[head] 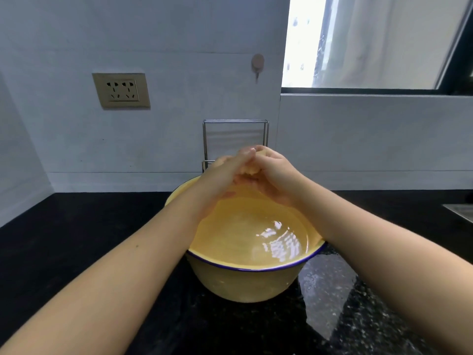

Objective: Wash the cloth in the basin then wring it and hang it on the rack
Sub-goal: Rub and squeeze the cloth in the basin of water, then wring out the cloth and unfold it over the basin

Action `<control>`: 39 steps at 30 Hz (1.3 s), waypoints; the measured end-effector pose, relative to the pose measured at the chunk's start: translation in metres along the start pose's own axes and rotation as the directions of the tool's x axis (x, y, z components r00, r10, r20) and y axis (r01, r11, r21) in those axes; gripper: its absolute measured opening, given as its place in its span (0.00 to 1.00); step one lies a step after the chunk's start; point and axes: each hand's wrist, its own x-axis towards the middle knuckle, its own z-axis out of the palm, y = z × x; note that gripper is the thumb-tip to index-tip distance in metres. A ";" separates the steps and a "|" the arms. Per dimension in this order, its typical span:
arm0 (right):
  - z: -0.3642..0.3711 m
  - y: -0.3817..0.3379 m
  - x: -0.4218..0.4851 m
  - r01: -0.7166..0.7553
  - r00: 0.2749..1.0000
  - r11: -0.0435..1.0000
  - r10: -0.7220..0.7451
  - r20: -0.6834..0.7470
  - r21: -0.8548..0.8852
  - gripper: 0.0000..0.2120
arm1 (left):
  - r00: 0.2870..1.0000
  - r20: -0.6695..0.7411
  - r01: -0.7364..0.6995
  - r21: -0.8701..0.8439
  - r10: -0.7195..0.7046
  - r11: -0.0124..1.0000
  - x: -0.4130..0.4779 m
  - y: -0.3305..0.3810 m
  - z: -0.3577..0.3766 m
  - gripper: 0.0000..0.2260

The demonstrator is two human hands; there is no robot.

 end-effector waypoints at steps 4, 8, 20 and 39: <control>-0.001 -0.004 0.001 -0.074 0.984 0.971 0.033 -0.177 -0.227 0.19 | 0.999 -0.044 0.000 -0.046 -0.003 0.999 0.000 -0.001 -0.002 0.20; 0.000 -0.006 0.000 -0.118 0.972 0.957 0.057 -0.227 -0.266 0.27 | 0.999 -0.030 -0.045 -0.030 0.044 0.999 -0.001 -0.003 -0.002 0.17; -0.007 -0.004 -0.006 -0.070 0.996 0.946 0.050 -0.069 -0.318 0.17 | 0.987 -0.135 -0.097 -0.032 0.092 0.995 0.003 -0.006 -0.005 0.14; 0.002 -0.014 -0.013 -0.004 0.982 0.931 -0.066 -0.180 -0.366 0.10 | 0.964 -0.255 -0.163 -0.323 0.081 0.932 0.010 -0.003 -0.010 0.09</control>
